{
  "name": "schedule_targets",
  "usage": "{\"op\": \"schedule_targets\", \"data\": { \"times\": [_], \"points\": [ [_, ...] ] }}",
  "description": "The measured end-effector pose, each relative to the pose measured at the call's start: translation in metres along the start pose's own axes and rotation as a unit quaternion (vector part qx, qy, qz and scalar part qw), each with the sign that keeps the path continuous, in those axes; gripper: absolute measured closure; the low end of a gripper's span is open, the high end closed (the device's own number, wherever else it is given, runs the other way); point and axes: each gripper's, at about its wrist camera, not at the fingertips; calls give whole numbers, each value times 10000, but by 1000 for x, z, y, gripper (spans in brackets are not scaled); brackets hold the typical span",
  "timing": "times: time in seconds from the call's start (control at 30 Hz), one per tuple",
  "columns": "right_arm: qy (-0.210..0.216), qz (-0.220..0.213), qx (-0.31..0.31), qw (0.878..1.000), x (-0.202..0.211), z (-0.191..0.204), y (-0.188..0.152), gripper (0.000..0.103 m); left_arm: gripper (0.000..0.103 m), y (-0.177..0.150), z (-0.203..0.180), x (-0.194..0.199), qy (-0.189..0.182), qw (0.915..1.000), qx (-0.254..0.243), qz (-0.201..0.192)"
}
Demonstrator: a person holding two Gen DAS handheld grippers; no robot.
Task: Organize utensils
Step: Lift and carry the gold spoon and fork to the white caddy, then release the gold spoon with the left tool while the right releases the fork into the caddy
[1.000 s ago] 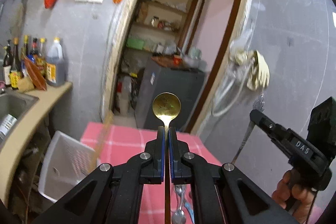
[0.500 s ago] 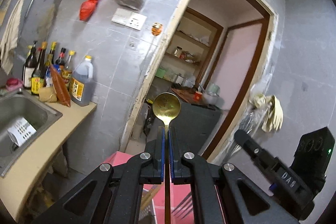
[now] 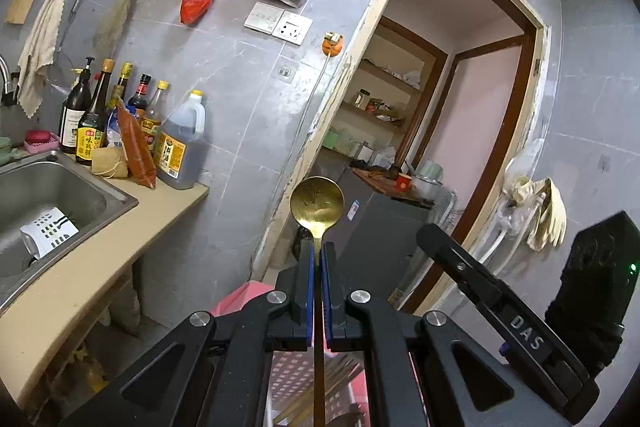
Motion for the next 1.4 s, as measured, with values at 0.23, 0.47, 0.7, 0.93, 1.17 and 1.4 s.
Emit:
{"op": "schedule_targets", "data": {
  "times": [0.23,0.47,0.7,0.93,1.17,1.4],
  "points": [
    [149,224,-150,9995,-9,-4,-15,101,99,-15,6,3,21,9997,-166,154],
    [278,470,-350,9979,-16,-9,-31,100,99,-23,10,7,-77,9988,-259,417],
    [345,525,-426,9971,-11,-12,-34,85,96,-28,17,13,-133,9975,-176,671],
    [146,223,-415,9988,17,-8,-20,68,77,-22,9,29,-242,9976,-203,612],
    [-468,-234,-309,9982,75,-14,5,31,30,-7,-20,51,-309,9983,-372,315],
    [-1091,-490,-250,9925,137,-26,25,4,7,-3,-59,67,-251,9972,-683,169]
  ]
}}
Point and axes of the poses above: each gripper's, at about its wrist camera, not at the fingertips, and x roughly against the way its jaws point, z to its left, y to its top, and after that the axes turned 3 degrees about z, right-handed
